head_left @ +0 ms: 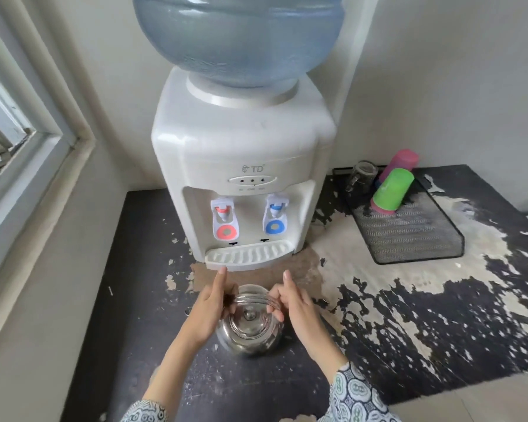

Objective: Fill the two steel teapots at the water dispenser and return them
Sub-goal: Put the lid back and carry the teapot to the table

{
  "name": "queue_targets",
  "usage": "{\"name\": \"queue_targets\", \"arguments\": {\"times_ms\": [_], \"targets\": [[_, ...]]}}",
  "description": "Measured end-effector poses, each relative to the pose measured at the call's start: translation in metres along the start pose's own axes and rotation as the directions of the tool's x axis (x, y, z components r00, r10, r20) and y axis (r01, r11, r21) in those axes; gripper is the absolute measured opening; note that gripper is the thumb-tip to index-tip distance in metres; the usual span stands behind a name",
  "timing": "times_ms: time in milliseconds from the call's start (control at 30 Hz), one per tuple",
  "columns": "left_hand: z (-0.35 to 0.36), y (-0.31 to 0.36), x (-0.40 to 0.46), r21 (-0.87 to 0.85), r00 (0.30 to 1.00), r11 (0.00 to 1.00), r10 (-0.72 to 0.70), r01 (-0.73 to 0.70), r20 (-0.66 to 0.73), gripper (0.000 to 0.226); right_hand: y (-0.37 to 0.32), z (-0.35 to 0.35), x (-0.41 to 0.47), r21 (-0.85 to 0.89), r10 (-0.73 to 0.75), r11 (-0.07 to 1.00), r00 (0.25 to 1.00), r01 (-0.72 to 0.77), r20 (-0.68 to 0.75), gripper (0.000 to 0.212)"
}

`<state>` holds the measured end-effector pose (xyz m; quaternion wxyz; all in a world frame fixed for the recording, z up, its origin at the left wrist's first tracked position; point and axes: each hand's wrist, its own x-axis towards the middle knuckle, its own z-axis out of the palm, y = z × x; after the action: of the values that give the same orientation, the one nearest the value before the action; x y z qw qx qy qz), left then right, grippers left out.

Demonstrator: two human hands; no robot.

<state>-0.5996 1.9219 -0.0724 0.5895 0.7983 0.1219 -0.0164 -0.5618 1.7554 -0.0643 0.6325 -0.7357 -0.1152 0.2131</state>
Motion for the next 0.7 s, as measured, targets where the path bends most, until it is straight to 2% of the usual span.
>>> {"name": "queue_targets", "arguments": {"times_ms": [267, 400, 533, 700], "targets": [[0.105, 0.053, -0.062, -0.056, 0.977, 0.998, 0.04, -0.029, 0.21, 0.075, 0.017, -0.104, -0.101, -0.003, -0.036, 0.999, 0.991, 0.035, -0.128, 0.072], [0.193, 0.083, -0.113, -0.082, 0.951, 0.994, 0.088, -0.066, 0.297, 0.071, 0.031, -0.174, -0.188, 0.056, -0.019, 0.998, 0.978, 0.032, -0.208, 0.075], [0.283, 0.108, -0.158, -0.107, 0.881, 0.984, 0.178, -0.146, 0.439, 0.072, 0.044, -0.243, -0.276, 0.069, -0.025, 0.996, 0.946, 0.05, -0.322, 0.078], [0.384, 0.141, -0.2, -0.134, 0.76, 0.977, 0.211, -0.164, 0.615, 0.069, 0.061, -0.312, -0.37, 0.111, 0.023, 0.993, 0.853, 0.042, -0.521, 0.08]]}}
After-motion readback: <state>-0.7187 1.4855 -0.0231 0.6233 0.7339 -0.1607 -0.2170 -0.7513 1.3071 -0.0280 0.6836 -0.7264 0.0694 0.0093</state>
